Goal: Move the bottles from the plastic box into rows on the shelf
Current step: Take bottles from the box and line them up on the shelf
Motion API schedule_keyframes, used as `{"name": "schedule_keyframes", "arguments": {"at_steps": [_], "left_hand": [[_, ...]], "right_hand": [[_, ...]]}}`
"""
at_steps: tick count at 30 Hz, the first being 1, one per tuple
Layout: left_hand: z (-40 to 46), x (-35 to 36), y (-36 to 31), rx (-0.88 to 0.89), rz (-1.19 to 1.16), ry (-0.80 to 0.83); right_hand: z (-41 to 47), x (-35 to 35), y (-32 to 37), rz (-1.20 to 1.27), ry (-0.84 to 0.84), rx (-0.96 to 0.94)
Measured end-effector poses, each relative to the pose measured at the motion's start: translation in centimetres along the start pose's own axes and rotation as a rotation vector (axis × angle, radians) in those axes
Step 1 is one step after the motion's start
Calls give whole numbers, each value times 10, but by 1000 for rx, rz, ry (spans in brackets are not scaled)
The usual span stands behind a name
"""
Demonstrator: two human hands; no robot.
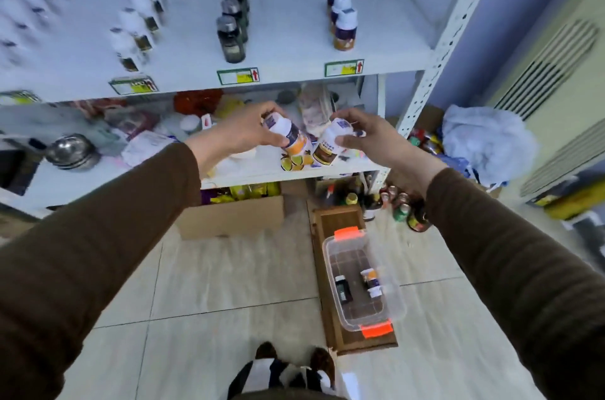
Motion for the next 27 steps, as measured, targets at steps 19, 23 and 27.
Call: {"name": "schedule_keyframes", "arguments": {"at_steps": [19,23,27], "left_hand": [[-54,-234,123,138,-105,-153],[-40,-254,115,207,-145,-120],[-18,-262,101,273,-215,-67]], "right_hand": [[127,130,204,-128,10,-202],[132,129,220,-140,-61,-195],[139,114,228,-186,-99,-204]]}}
Point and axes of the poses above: each hand's wrist, its own z-axis towards the middle knuckle, its own x-axis out of the palm, y = z × x, the point moved 3 cm from there along z, towards the middle knuckle, and after that the axes turned 1 degree about -x, right-handed, at the moved point
